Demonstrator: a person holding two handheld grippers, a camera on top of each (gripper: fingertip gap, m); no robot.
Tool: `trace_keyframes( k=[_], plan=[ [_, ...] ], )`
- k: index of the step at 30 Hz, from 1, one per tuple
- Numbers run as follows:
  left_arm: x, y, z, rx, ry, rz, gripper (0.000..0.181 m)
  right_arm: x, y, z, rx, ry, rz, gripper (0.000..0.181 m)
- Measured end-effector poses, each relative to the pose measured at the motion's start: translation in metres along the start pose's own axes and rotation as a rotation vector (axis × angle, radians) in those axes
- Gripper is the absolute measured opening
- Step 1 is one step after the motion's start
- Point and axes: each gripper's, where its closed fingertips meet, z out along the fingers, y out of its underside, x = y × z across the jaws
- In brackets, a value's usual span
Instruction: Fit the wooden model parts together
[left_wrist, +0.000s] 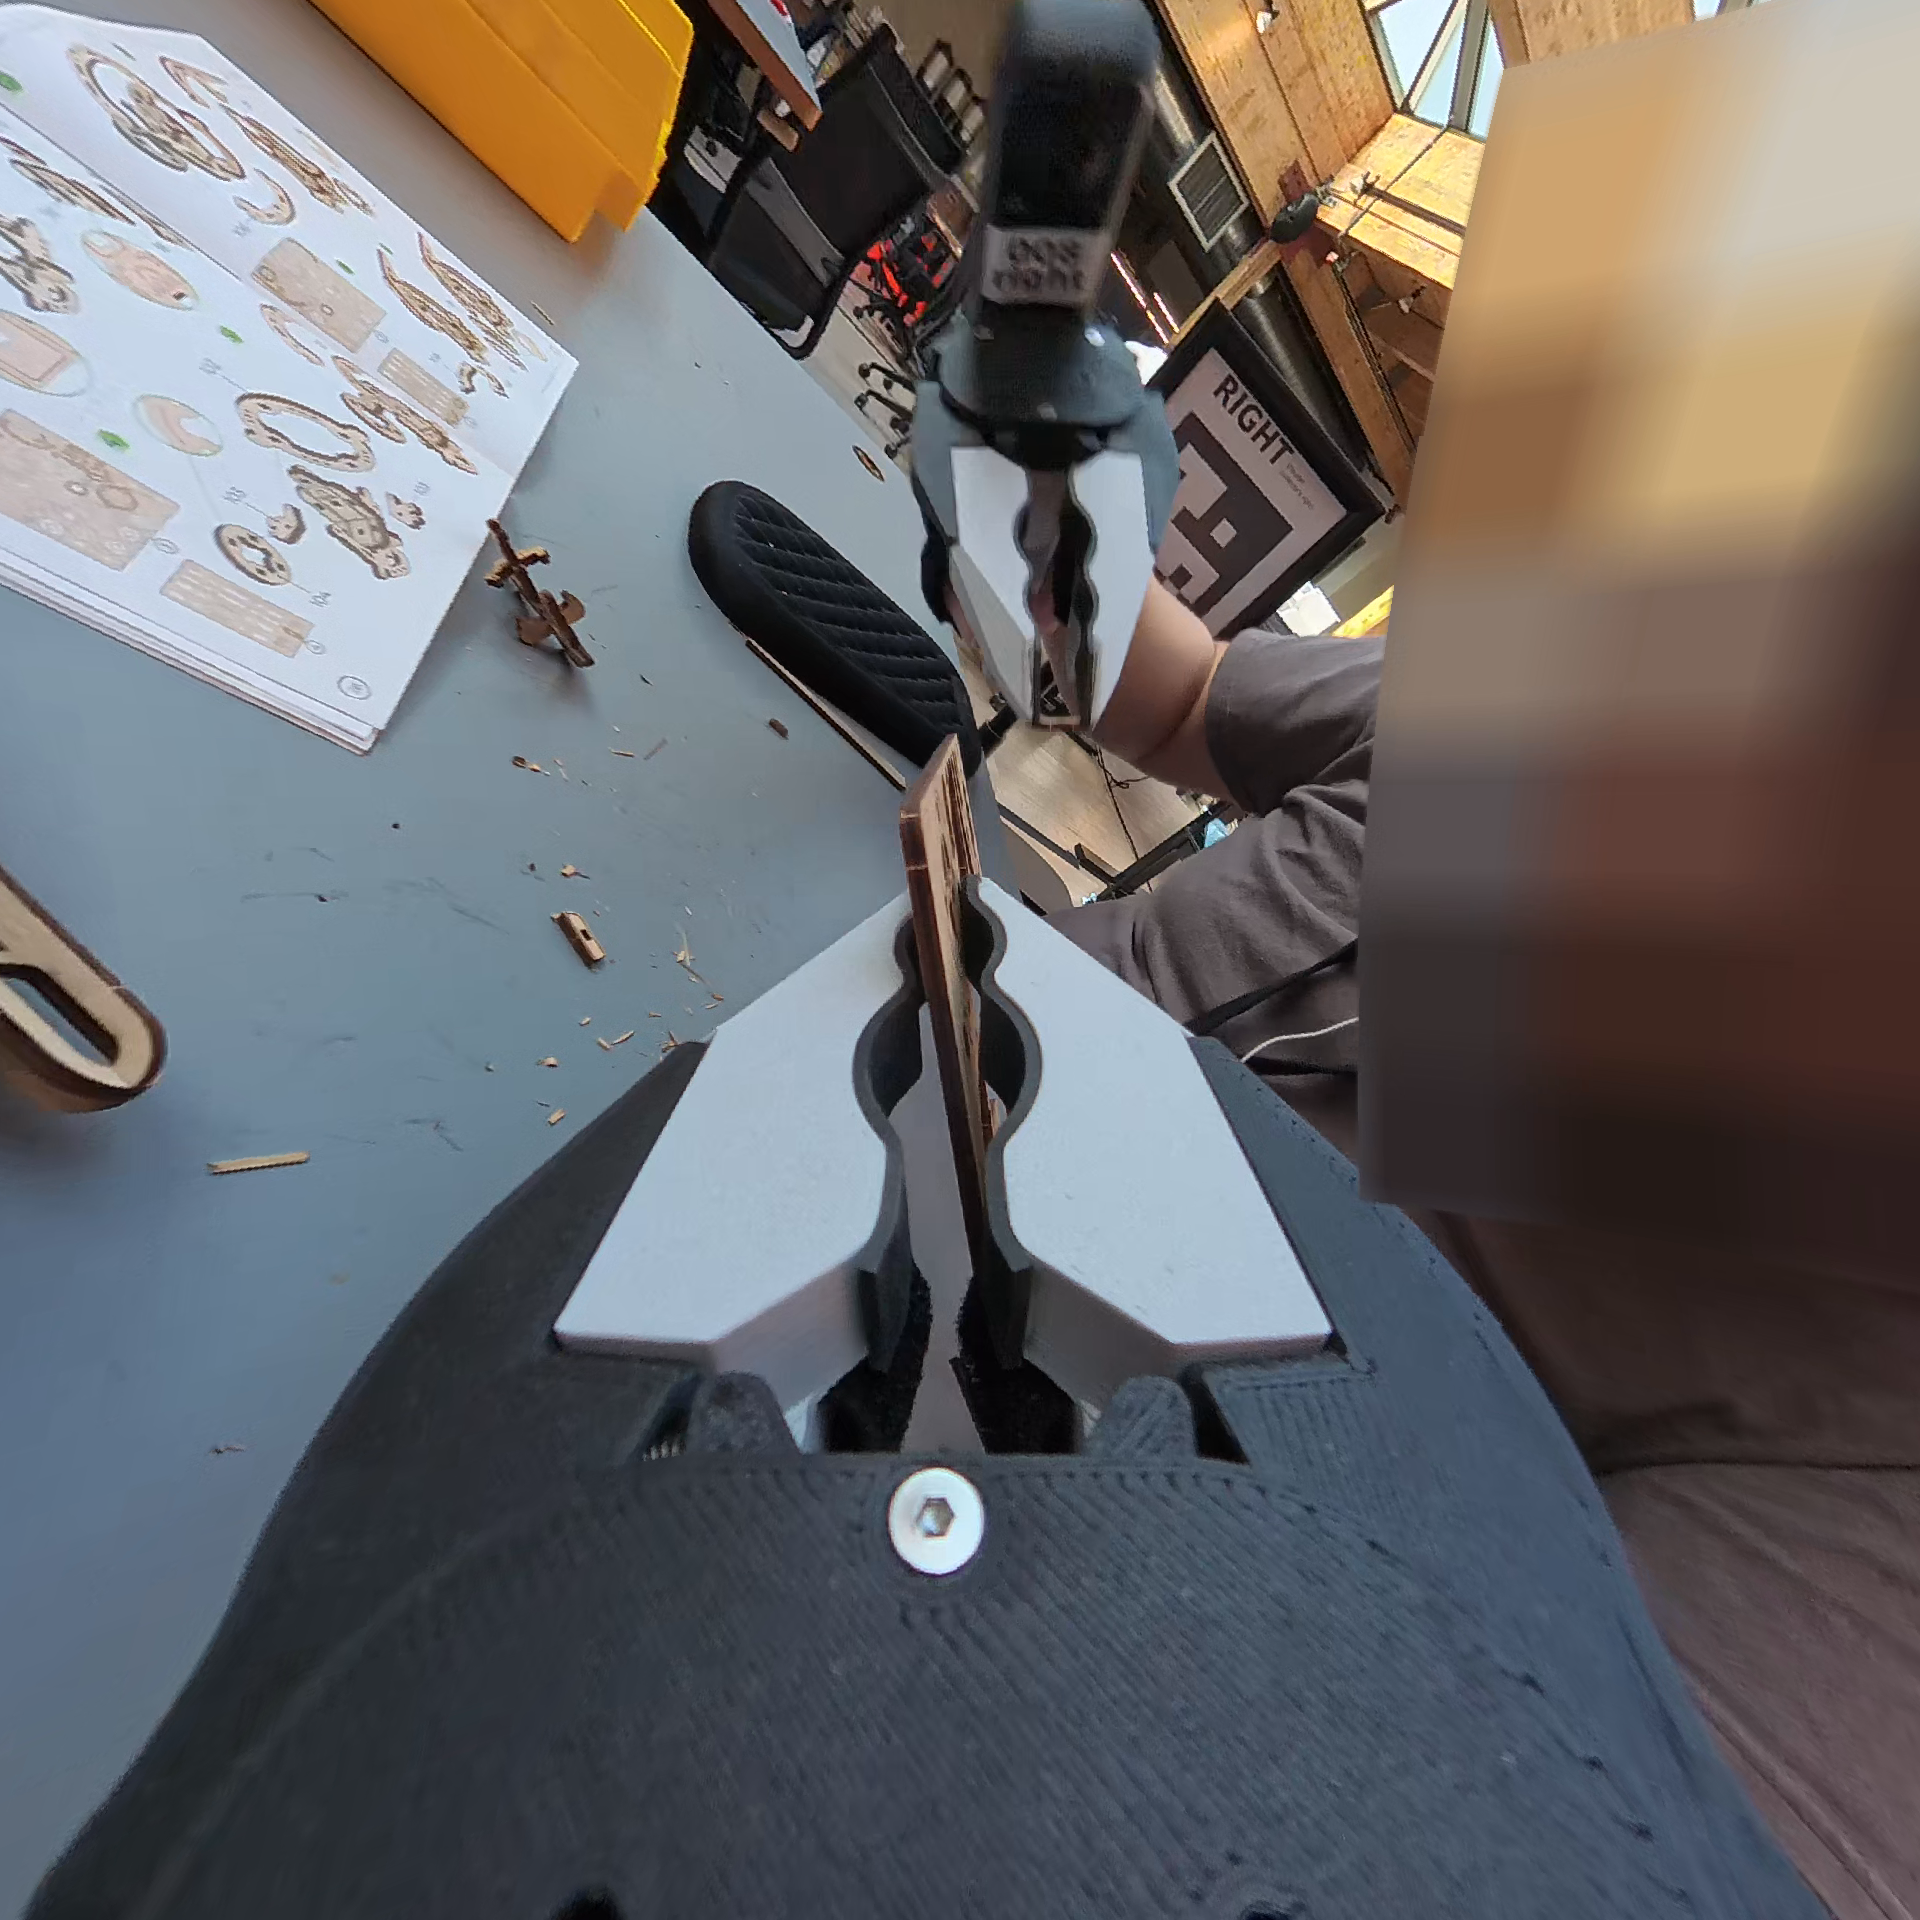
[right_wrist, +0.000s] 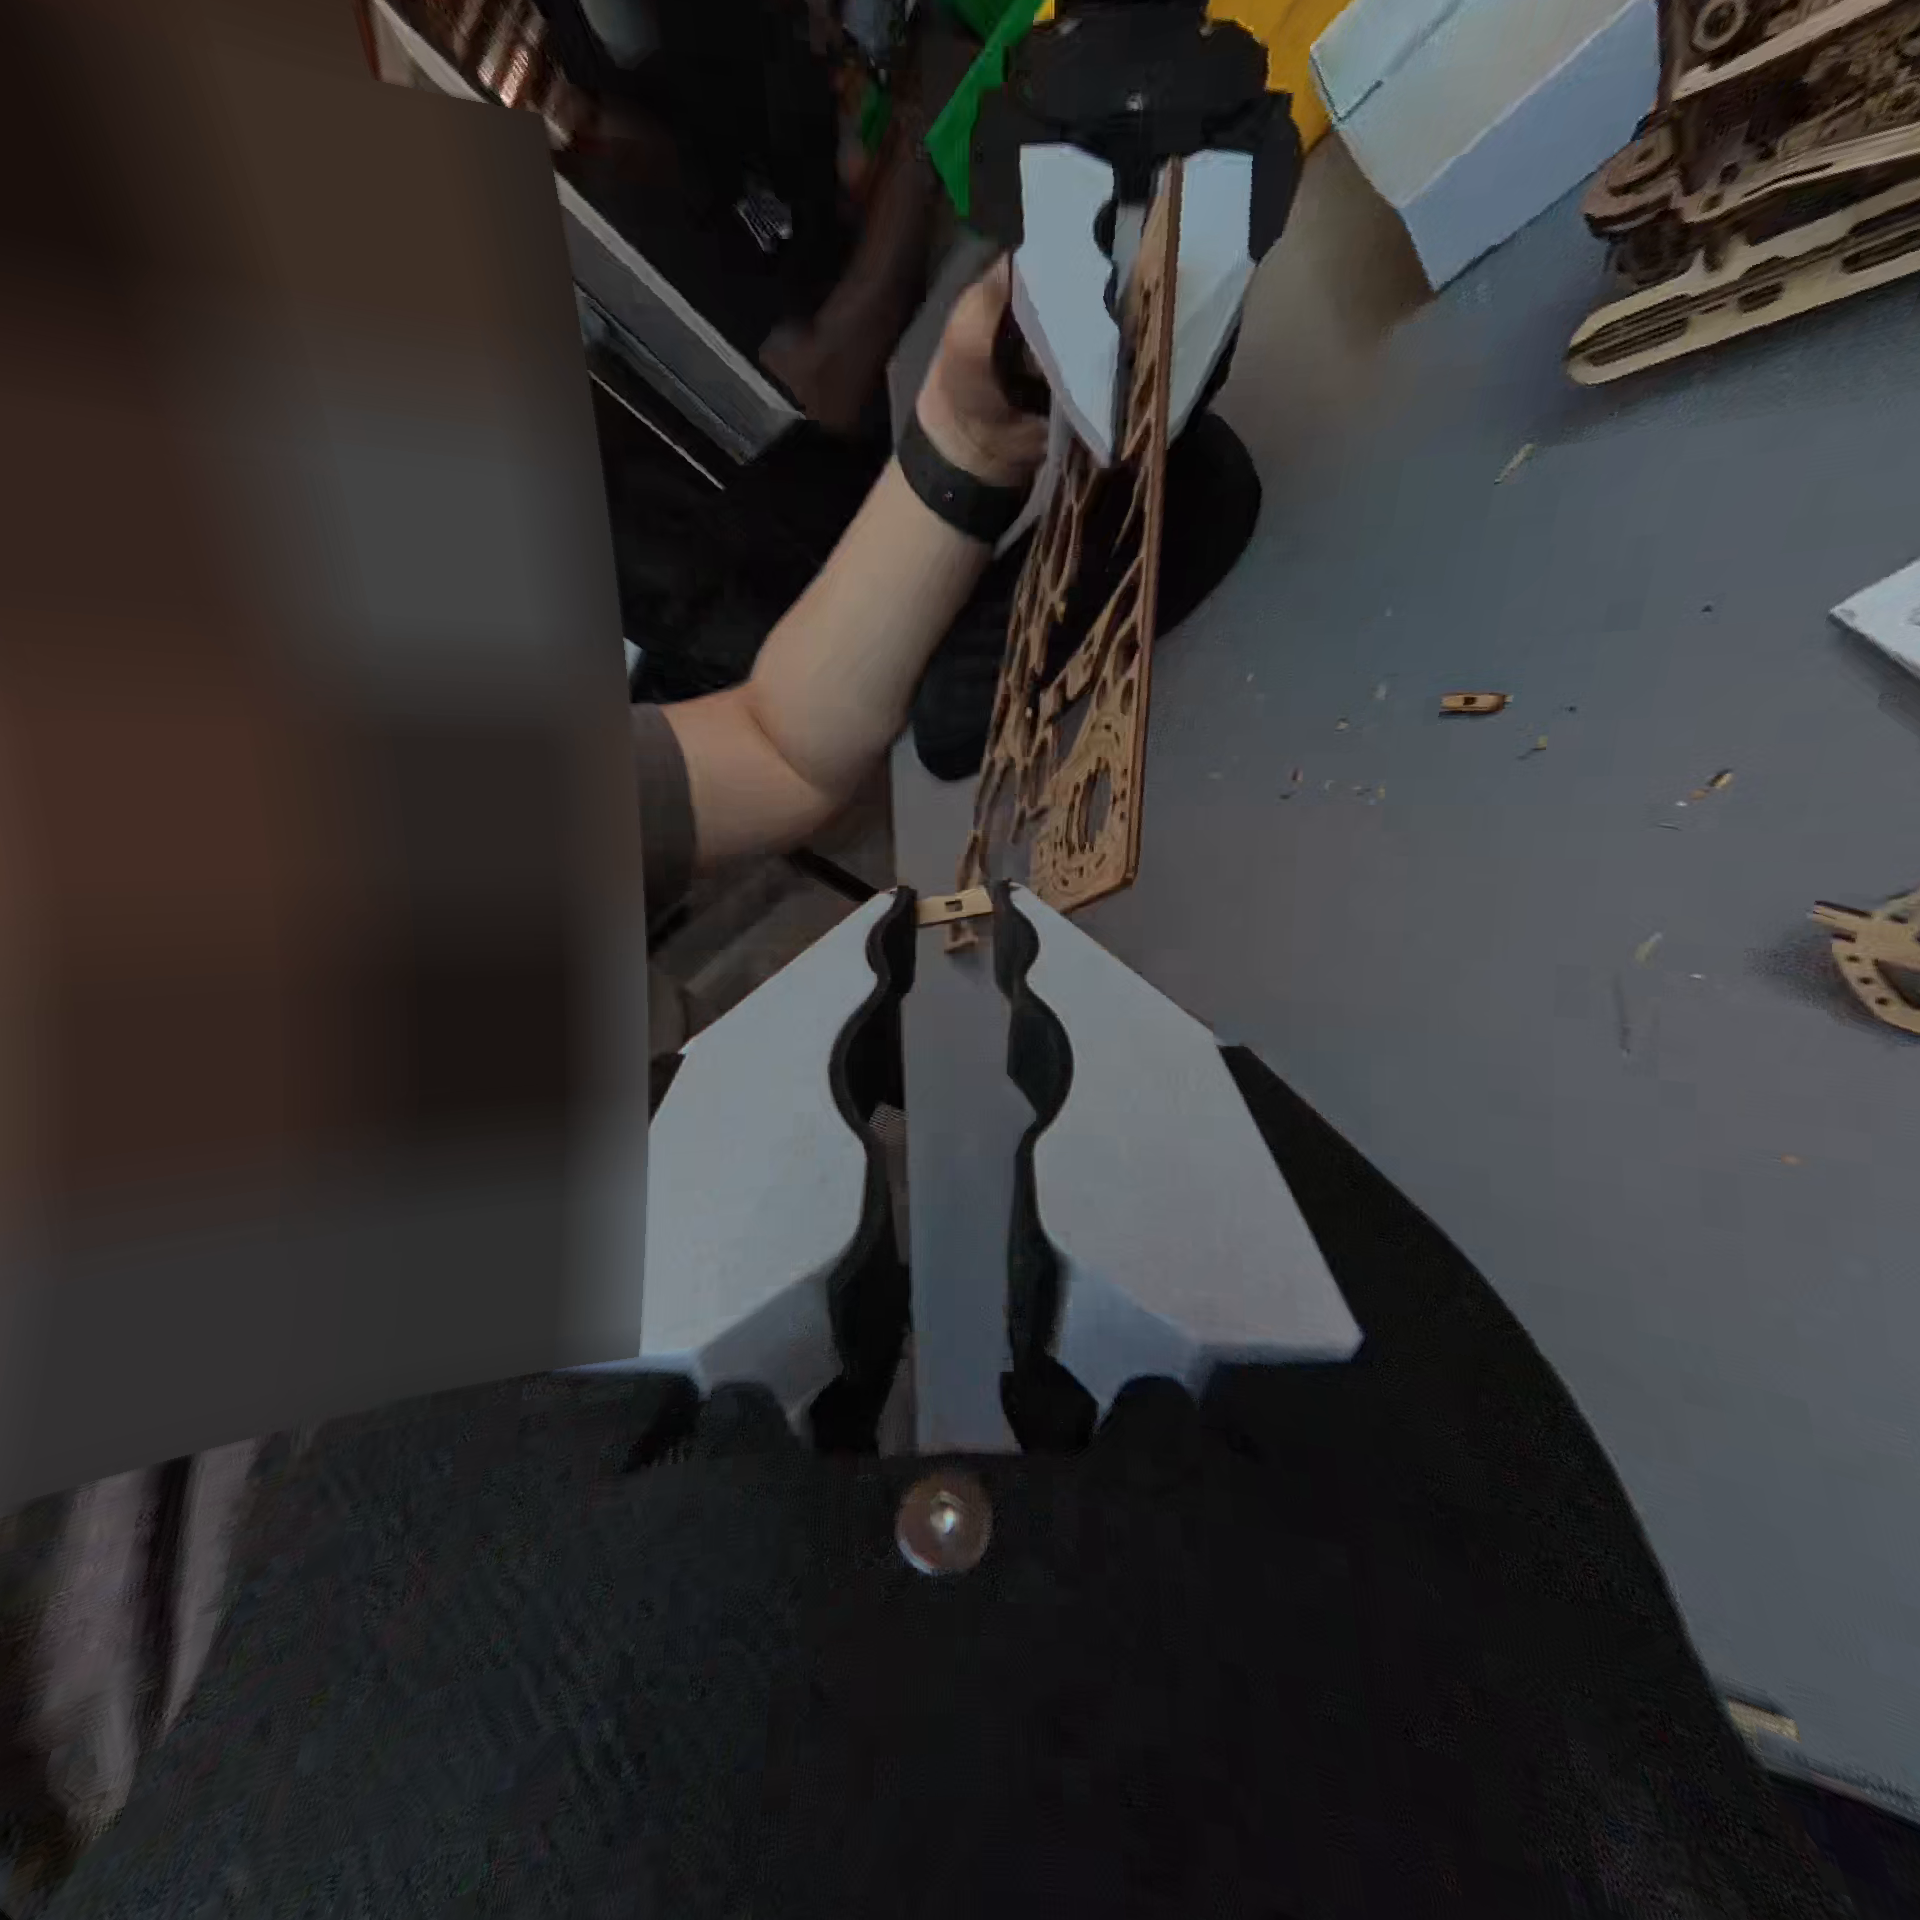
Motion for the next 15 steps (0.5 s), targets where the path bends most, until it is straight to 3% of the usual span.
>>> trace_keyframes(
  k=[1, 3, 8, 12, 15],
  plan=[
    [-0.003, -0.002, -0.002, 0.012, -0.013, -0.006, 0.0, 0.005, 0.016, 0.004, -0.042, 0.091, -0.118, 0.013],
    [-0.005, -0.004, -0.004, 0.024, -0.024, -0.015, 0.001, 0.008, 0.038, 0.015, -0.084, 0.191, -0.257, 0.013],
    [-0.008, -0.003, -0.005, 0.025, -0.036, -0.017, 0.001, 0.034, 0.074, 0.038, -0.232, 0.382, -0.39, 0.013],
    [-0.006, -0.006, -0.006, 0.038, -0.034, -0.004, 0.001, 0.057, 0.078, 0.044, -0.291, 0.486, -0.451, 0.013],
    [-0.005, -0.007, -0.007, 0.043, -0.031, -0.002, 0.001, 0.057, 0.079, 0.049, -0.294, 0.451, -0.437, 0.013]
  ],
)
